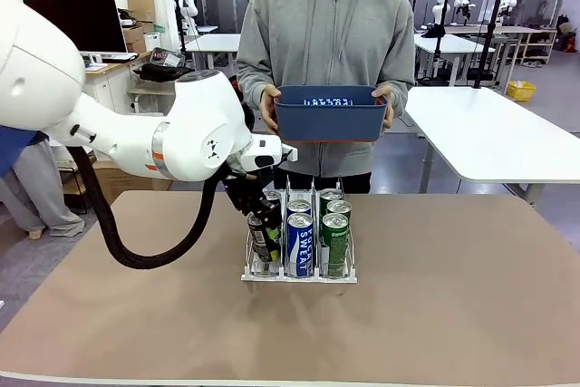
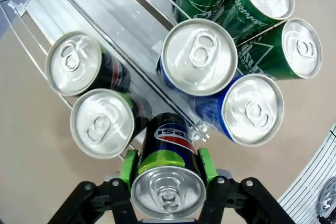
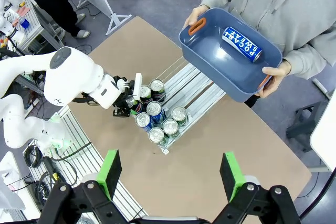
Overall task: Fill the beverage cans into the dispenser.
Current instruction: Place the picked Pepsi coke in the line of the Automatic Can Dispenser with the same cans.
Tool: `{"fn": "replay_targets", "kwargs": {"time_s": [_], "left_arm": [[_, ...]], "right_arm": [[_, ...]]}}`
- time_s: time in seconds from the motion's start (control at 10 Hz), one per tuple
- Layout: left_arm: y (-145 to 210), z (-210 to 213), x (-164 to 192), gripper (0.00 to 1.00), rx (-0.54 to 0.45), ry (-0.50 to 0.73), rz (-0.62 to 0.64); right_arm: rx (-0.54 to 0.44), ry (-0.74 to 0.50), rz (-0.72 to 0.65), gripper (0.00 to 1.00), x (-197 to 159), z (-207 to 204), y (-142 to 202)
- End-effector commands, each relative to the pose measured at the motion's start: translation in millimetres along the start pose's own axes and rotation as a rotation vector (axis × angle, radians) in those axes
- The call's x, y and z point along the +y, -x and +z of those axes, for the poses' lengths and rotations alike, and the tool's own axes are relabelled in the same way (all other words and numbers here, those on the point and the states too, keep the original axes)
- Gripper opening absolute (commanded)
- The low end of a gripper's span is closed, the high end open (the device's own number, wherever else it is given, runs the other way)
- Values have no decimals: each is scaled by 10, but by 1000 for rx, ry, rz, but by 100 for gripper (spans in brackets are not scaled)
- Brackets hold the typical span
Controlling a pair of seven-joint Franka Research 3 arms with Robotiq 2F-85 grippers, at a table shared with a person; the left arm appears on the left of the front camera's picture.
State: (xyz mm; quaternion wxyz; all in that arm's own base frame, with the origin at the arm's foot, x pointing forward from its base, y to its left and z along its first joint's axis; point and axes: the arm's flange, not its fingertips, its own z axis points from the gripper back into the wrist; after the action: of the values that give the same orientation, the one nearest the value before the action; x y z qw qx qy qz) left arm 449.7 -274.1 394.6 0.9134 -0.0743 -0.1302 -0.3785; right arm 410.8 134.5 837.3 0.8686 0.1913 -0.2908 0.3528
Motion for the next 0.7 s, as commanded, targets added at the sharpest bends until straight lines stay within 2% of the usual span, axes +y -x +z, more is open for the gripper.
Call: {"fn": "replay_targets", "kwargs": {"time_s": [0.0, 0.5, 0.6], "left_arm": [[-104, -67, 163, 58, 30, -13, -31], [-38, -148, 184, 58, 96, 26, -38], [-25, -108, 151, 76, 90, 34, -45]], "right_arm": [[5, -5, -5, 100, -5, 10, 31], [5, -5, -5, 100, -5, 10, 31], [5, -5, -5, 100, -5, 10, 31]]}}
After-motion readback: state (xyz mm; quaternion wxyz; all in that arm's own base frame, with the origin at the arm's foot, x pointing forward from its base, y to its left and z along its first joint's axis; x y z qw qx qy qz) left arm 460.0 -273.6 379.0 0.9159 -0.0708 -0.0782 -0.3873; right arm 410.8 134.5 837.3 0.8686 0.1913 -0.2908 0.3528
